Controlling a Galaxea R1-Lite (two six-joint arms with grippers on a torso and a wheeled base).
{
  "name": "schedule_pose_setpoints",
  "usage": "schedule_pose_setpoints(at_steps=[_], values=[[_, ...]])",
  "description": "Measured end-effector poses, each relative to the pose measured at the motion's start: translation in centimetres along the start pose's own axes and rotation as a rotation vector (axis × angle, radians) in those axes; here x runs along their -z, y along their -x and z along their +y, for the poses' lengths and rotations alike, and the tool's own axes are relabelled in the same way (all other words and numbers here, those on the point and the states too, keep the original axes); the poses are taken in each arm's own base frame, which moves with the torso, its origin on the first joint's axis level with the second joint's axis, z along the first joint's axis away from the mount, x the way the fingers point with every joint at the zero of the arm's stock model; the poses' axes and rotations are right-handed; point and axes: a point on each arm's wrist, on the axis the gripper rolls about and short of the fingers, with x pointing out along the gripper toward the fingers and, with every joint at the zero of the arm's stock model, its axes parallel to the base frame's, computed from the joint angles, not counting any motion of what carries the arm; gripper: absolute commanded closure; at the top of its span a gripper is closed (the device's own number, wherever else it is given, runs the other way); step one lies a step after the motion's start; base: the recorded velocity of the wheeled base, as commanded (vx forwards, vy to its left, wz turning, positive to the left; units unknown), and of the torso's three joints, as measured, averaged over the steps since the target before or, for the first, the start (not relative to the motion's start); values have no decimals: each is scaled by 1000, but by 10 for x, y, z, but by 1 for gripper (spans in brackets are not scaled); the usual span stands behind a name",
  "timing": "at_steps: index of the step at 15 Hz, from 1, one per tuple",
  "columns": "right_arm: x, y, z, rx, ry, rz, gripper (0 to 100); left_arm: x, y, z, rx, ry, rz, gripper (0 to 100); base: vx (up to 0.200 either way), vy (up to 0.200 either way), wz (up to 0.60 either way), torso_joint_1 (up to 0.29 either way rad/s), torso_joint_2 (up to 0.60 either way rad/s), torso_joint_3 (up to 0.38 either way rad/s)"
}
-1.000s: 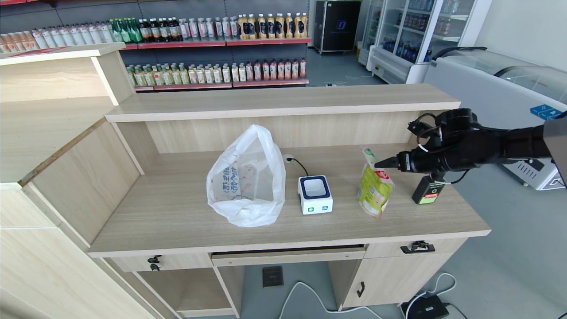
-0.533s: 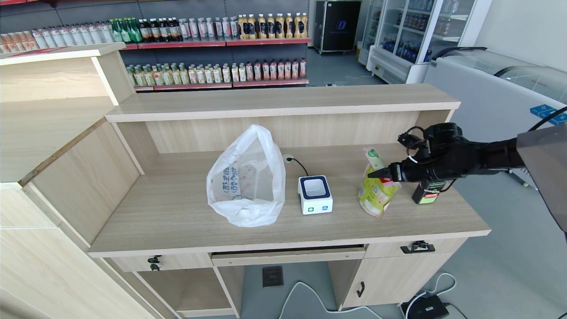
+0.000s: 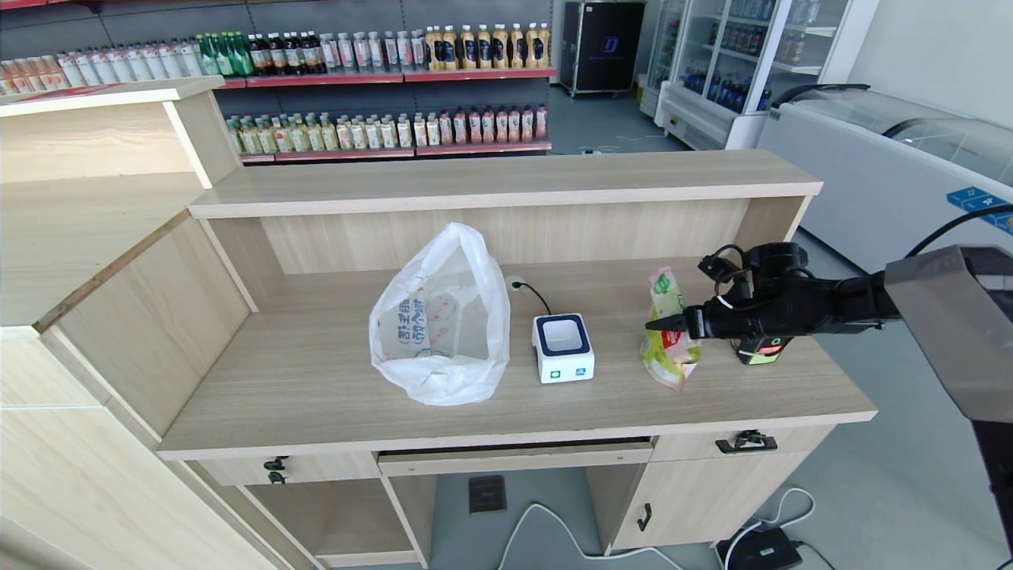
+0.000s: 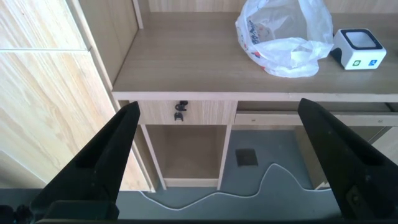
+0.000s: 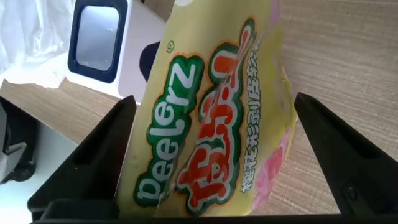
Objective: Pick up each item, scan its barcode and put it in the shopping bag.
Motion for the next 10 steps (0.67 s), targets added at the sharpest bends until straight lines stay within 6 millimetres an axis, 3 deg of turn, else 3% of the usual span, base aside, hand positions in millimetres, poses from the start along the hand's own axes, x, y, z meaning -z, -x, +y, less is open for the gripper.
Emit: schedule_pose_setpoints(at_steps=[1,6,10], values=[[3,-3,-3,1,8,4,100,0,0,0,0,0,0,0,0,0,0,0,0,0],[12,-7,-10,5,7,23,100,0,0,0,0,0,0,0,0,0,0,0,0,0],[-2,12,-4,16,17,-2,100,0,0,0,0,0,0,0,0,0,0,0,0,0]])
